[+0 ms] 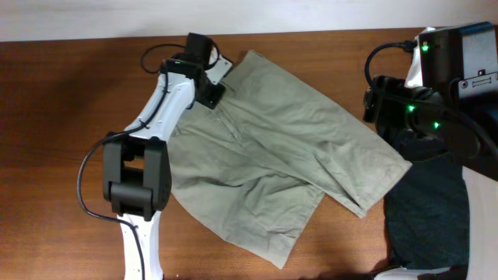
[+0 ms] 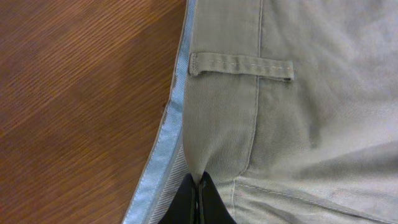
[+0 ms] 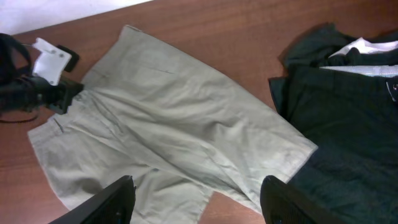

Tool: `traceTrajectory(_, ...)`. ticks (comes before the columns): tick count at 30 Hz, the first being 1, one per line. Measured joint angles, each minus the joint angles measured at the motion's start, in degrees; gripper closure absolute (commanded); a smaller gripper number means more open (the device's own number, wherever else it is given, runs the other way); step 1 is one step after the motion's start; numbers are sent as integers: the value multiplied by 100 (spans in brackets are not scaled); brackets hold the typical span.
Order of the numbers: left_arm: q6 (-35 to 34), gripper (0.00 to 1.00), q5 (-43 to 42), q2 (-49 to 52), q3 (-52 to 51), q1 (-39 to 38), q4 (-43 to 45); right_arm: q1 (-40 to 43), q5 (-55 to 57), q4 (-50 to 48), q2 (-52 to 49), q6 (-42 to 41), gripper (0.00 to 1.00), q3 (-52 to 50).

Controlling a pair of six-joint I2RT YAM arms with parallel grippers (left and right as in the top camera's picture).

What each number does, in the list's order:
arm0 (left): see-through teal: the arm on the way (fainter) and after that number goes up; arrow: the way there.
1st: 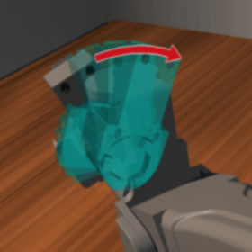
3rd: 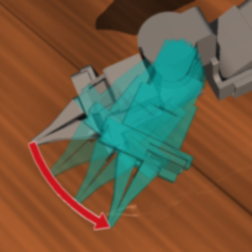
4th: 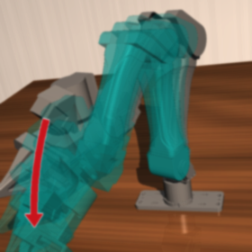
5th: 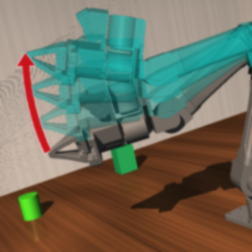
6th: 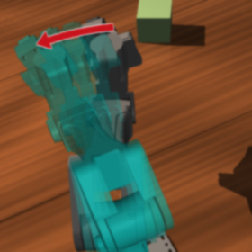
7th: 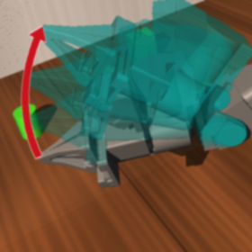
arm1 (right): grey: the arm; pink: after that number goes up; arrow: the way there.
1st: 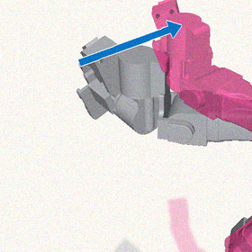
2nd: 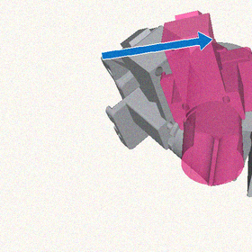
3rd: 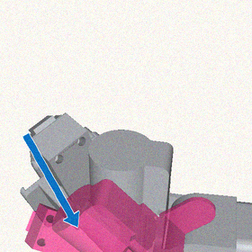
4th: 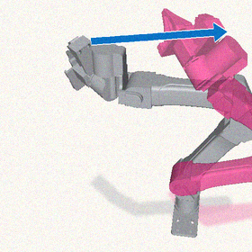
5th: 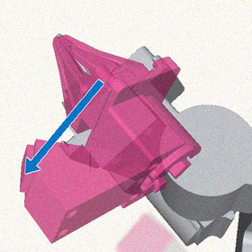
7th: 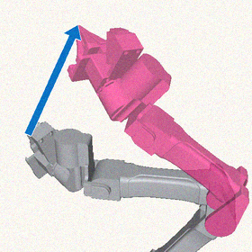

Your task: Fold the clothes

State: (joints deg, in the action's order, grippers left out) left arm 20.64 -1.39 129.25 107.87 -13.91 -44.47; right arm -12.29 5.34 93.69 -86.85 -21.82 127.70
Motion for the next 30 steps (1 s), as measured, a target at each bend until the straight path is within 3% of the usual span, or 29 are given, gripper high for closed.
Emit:
traceTrajectory(3,-625,100,455,63,2,341,-136,0,83,2,-61,0,26,0)
traceTrajectory(7,-1510,100,815,79,20,1705,-831,0,90,9,-903,24,26,-389)
traceTrajectory(10,-1707,92,848,79,24,2533,-1167,7,-184,-901,-2371,101,37,-782)
traceTrajectory(12,-1676,77,708,83,31,2551,-1226,22,-756,-2059,-3342,398,36,-828)
traceTrajectory(14,-1506,75,280,83,44,2546,-1309,22,-1287,-3005,-4293,680,39,-855)
traceTrajectory(18,-1423,75,-190,-251,46,2546,-1576,118,-1462,-4083,-5084,750,39,-868)
traceTrajectory(21,-1421,74,-297,-638,68,2544,-1672,413,-1471,-4225,-5346,750,40,-868)
traceTrajectory(25,-1410,69,-315,-638,68,2546,-1709,444,-1696,-4542,-5449,848,96,-868)
traceTrajectory(30,-1403,68,-317,-638,68,2546,-1790,629,-2135,-4489,-5364,901,96,-730)
